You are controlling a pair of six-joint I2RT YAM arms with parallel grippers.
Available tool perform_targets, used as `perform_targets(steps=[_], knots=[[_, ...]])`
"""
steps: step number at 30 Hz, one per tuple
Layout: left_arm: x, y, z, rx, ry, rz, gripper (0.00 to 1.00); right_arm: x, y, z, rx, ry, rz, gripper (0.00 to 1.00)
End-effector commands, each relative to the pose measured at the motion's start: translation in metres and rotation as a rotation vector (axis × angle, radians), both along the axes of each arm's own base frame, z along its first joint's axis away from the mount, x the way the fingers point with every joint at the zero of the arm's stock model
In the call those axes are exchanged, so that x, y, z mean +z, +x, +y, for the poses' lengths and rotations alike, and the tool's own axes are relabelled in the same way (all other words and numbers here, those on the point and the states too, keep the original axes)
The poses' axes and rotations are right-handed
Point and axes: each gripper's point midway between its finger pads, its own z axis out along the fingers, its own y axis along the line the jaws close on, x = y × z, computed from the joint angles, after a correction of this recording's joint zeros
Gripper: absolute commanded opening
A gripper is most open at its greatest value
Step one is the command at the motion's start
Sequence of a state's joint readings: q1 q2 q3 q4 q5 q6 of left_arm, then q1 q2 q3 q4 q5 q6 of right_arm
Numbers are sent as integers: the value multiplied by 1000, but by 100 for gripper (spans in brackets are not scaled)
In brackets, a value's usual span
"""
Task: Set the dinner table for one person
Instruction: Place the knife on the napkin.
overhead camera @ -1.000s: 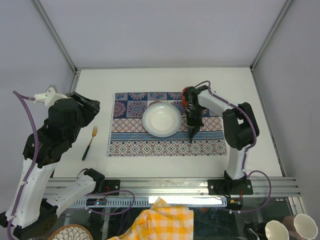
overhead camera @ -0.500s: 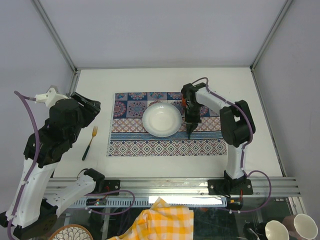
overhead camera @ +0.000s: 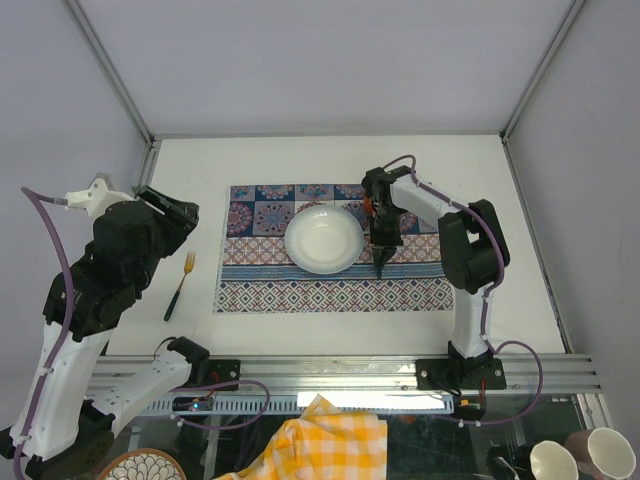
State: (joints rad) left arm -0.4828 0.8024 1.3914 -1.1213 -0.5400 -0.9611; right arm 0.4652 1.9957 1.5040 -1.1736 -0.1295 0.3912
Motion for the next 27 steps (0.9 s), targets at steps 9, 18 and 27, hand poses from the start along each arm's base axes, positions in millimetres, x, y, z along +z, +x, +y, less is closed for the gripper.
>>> perform_targets(steps=[9, 18, 27], knots=[[5, 3, -2, -3, -24, -26, 53, -3, 15, 2, -12, 11, -52, 0], [1, 4, -5, -11, -36, -26, 53, 12, -11, -6, -26, 34, -65, 0], [-1, 6, -10, -21, -52, -19, 53, 18, -11, -5, -14, 53, -87, 0]])
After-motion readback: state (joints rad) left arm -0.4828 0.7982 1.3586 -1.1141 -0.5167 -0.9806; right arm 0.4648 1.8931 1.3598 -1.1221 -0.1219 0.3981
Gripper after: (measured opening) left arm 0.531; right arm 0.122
